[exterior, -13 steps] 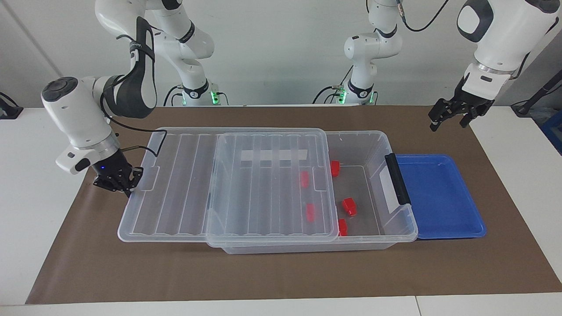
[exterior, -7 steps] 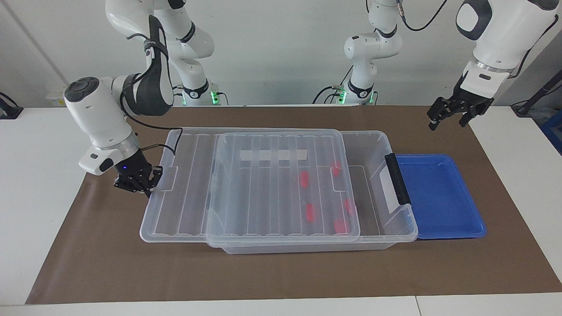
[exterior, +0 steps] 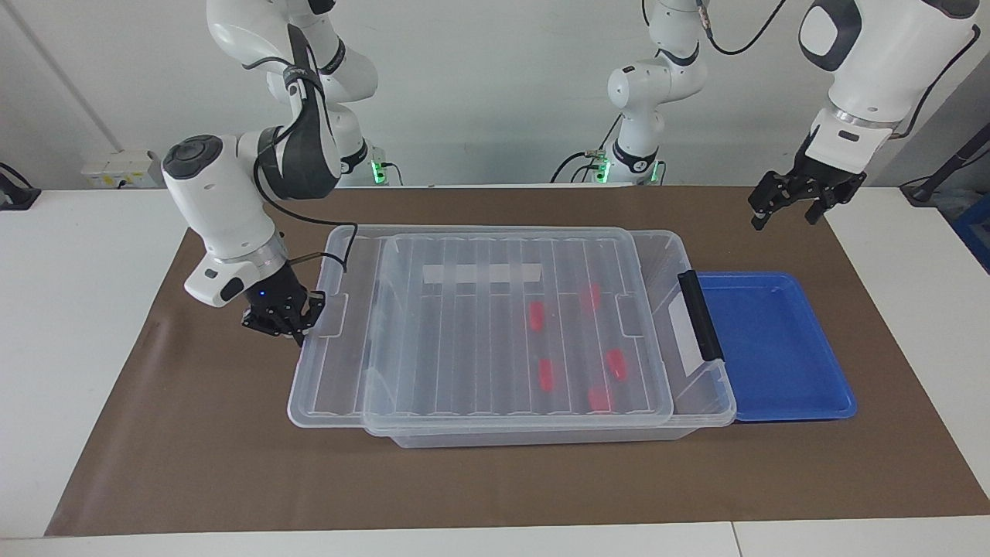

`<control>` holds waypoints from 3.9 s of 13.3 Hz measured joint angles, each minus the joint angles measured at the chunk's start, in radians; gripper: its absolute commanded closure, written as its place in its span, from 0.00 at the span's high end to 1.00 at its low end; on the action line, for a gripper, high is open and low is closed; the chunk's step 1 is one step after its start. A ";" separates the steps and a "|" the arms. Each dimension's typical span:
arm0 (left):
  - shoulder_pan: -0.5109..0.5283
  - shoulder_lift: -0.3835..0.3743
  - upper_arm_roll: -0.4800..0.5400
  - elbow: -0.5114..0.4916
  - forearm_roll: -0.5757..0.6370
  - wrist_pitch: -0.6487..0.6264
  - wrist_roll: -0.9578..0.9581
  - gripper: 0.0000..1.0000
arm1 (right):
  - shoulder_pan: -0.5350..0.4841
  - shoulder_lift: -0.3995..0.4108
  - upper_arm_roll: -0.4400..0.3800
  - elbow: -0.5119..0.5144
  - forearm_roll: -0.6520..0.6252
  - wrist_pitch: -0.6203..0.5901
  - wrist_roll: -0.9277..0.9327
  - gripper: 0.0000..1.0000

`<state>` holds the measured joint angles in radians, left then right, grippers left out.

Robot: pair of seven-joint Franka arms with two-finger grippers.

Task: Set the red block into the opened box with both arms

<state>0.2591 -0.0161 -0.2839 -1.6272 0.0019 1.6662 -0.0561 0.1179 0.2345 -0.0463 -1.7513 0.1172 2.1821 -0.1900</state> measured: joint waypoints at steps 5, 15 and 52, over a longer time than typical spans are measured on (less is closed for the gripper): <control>-0.029 0.000 0.012 0.000 0.000 -0.002 0.000 1.00 | 0.047 0.000 0.000 0.000 0.003 0.000 0.073 0.00; -0.260 0.000 0.247 0.001 0.000 -0.004 0.000 1.00 | 0.096 0.000 0.000 -0.001 0.117 0.000 0.108 0.00; -0.281 -0.004 0.254 0.025 -0.002 -0.036 0.000 1.00 | -0.058 -0.288 -0.027 0.165 -0.110 -0.703 0.321 1.00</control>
<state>-0.0224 -0.0203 -0.0302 -1.6025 -0.0002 1.6297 -0.0561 0.0598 -0.0539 -0.0732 -1.5860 0.0067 1.4792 0.1312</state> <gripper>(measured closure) 0.000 0.000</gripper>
